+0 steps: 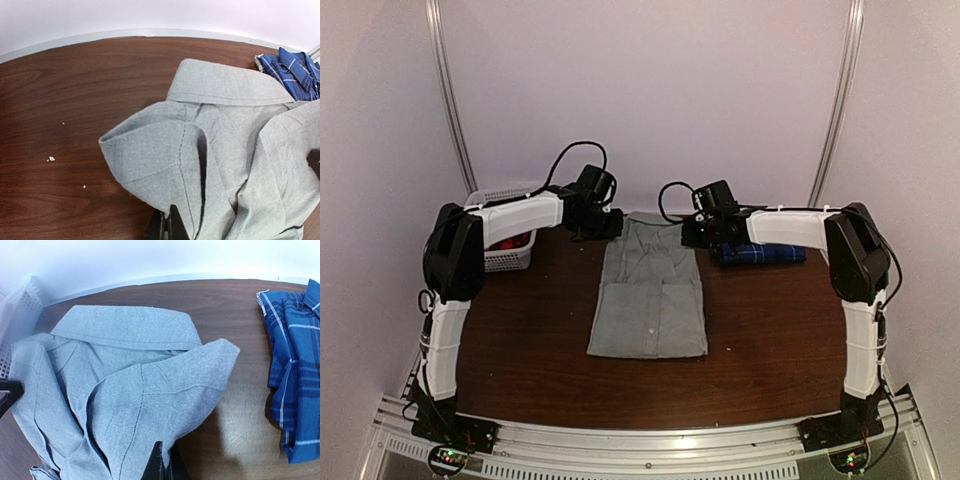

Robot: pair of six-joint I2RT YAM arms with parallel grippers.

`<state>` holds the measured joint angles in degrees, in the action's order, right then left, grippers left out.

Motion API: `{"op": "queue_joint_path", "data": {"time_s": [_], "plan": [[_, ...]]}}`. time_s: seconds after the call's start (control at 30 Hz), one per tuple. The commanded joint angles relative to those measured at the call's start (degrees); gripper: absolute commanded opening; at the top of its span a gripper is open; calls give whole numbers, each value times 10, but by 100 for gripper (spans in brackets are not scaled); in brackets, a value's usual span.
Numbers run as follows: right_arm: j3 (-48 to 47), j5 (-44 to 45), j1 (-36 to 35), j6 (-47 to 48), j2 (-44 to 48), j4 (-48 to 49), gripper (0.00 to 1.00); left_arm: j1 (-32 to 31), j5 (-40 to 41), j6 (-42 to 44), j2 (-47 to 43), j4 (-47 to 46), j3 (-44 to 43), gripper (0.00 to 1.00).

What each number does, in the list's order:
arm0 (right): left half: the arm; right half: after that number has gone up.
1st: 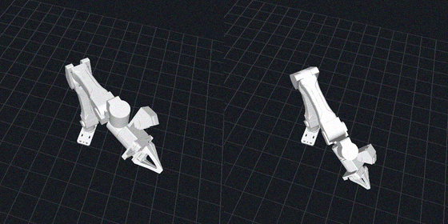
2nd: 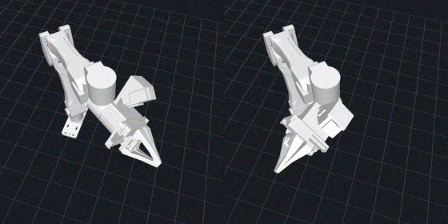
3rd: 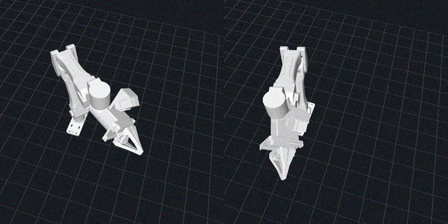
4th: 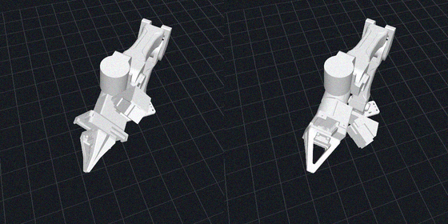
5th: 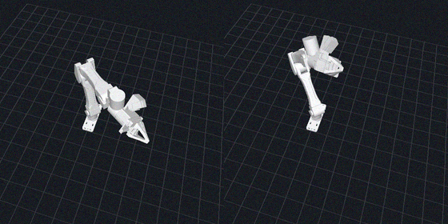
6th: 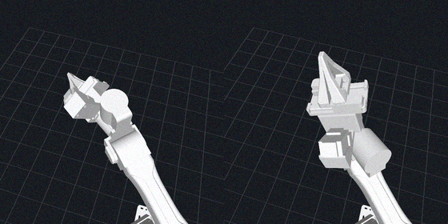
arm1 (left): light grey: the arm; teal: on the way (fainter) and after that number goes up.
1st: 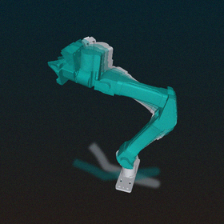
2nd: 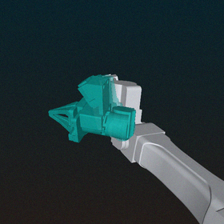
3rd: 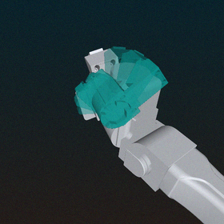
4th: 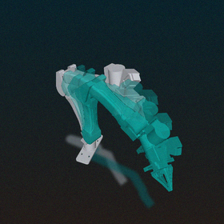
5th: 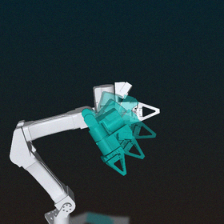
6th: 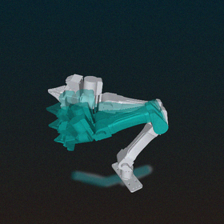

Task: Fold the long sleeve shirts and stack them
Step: Move the crumpled shirt to the center of the board.

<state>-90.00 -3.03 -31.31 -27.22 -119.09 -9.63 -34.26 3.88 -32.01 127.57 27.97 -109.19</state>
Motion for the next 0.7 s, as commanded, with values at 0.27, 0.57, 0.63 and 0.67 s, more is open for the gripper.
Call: {"op": "queue_joint_path", "data": {"time_s": [0.27, 0.57, 0.63, 0.67], "plan": [[-265, -29, 37, 23, -119, -159, 62, 45, -29, 26, 91, 34, -130, 52], [-141, -13, 20, 9, -20, -141, 72, 46, -36, 44, -8, 30, -18, 75], [-89, -10, 14, 5, 7, -124, 73, 46, -39, 41, -32, 22, 18, 75], [-68, -10, 10, 4, 19, -114, 73, 46, -54, 38, -45, 18, 36, 75]]}}
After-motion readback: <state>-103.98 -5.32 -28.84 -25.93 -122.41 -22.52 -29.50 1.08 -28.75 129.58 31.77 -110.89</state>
